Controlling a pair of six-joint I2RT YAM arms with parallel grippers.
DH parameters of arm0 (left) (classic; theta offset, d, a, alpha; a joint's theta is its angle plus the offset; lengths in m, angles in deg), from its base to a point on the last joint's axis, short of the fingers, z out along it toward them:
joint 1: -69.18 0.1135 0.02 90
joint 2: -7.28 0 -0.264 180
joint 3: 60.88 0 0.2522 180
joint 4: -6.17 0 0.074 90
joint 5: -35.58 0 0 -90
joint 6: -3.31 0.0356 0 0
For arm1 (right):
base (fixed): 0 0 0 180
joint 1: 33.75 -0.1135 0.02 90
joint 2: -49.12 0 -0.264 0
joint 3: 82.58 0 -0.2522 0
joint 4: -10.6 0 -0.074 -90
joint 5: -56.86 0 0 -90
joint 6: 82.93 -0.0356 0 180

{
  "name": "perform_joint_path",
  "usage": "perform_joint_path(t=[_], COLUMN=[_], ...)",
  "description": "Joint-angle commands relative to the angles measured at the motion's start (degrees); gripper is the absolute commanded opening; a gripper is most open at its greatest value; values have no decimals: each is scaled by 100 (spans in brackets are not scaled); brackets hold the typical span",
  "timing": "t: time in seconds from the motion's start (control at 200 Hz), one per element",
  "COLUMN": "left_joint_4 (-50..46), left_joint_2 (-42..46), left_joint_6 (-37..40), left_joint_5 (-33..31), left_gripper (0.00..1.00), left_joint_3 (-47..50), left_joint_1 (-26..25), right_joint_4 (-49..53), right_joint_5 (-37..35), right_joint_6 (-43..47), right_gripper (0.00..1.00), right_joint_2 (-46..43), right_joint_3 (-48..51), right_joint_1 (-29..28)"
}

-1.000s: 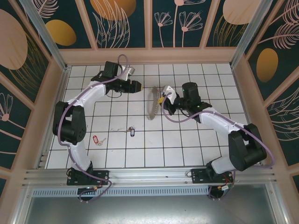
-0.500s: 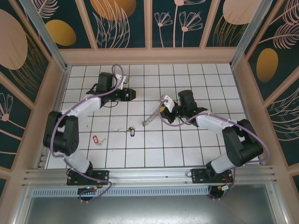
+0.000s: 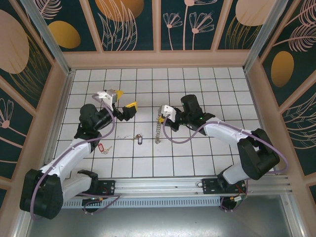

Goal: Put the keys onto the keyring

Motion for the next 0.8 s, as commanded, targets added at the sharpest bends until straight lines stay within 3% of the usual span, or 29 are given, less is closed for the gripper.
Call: perform_joint_path(t=[0.0, 0.11, 0.185, 0.27, 0.35, 0.465, 0.535, 0.796], left_joint_4=[599, 484, 138, -105, -588, -1538, -1989, -2278], left_joint_2=[44, -229, -569, -949, -1214, -1402, -1606, -1984], left_joint_6=[-59, 98, 393, 796, 1243, 2647, 3279, 3788], left_joint_5=[62, 1141, 1770, 2460, 2563, 2358, 2773, 2729], left_gripper=[99, 94, 78, 52, 37, 36, 31, 31], left_joint_3=[190, 84, -106, -262, -496, -882, -1113, -1384], left_joint_1=[5, 0, 5, -12, -186, -684, -759, -768], right_joint_4=[315, 560, 690, 888, 1241, 1527, 1488, 1506], right_joint_5=[494, 714, 878, 1039, 998, 897, 877, 832], right_joint_6=[422, 441, 460, 535, 663, 732, 768, 849], right_gripper=[0, 0, 0, 0, 0, 0, 0, 0], right_joint_2=[-138, -50, 6, 109, 246, 402, 423, 511], right_joint_3=[-378, -602, -713, -882, -1118, -1326, -1324, -1380], right_joint_1=[-30, 7, 42, 91, 115, 126, 126, 152])
